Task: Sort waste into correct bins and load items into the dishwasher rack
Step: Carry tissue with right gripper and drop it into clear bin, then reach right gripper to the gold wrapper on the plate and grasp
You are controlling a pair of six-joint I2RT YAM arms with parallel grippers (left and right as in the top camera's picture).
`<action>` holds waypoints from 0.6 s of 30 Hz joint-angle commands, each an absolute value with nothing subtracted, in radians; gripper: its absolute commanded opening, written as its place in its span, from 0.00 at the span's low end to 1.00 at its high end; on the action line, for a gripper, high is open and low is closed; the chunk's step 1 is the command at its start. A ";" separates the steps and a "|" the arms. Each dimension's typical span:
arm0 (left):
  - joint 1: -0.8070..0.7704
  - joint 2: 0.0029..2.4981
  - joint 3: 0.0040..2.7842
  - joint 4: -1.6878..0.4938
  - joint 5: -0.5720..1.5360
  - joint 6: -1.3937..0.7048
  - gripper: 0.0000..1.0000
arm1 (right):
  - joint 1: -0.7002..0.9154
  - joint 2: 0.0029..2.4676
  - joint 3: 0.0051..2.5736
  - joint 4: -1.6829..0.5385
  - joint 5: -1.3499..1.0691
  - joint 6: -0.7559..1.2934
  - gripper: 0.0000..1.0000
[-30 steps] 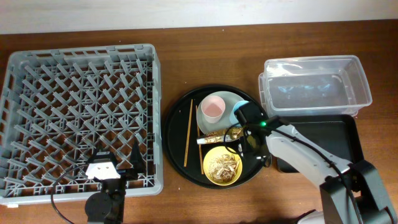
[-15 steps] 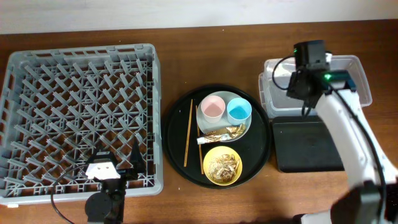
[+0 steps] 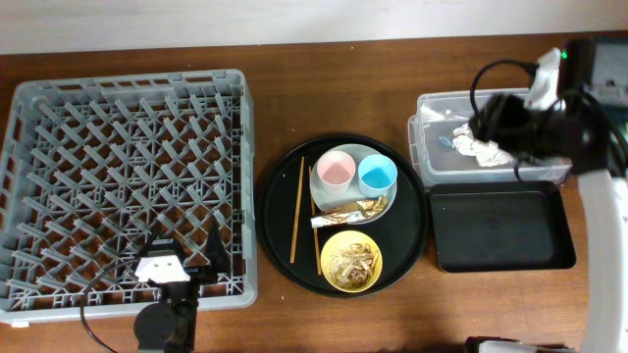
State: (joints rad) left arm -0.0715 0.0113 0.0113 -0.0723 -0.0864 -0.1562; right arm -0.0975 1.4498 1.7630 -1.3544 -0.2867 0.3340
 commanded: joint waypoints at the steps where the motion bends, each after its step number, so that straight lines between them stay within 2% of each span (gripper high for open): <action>1: -0.067 0.007 0.010 -0.077 -0.087 -0.140 0.99 | -0.004 1.458 1.760 -1.411 -0.417 0.345 0.46; 3: -0.067 0.007 0.010 -0.077 -0.087 -0.140 1.00 | 0.117 1.459 1.748 -1.408 -0.403 0.399 0.42; 6: -0.067 0.007 0.010 -0.077 -0.087 -0.140 0.99 | 0.379 1.462 1.662 -1.312 -0.231 0.632 0.41; 10: -0.067 0.007 0.010 -0.077 -0.087 -0.140 0.99 | 0.636 1.464 1.435 -1.062 -0.139 0.929 0.48; 12: -0.067 0.007 0.010 -0.077 -0.087 -0.141 1.00 | 0.731 1.476 1.293 -0.883 -0.053 1.060 0.42; 14: -0.067 0.007 0.010 -0.077 -0.087 -0.140 0.99 | 0.813 1.503 1.159 -0.698 0.034 1.083 0.23; 16: -0.067 0.007 0.010 -0.077 -0.087 -0.140 0.99 | 0.881 1.561 1.088 -0.572 0.098 1.082 0.19; 18: -0.067 0.007 0.010 -0.077 -0.087 -0.140 1.00 | 0.928 1.629 1.082 -0.538 0.198 1.082 0.18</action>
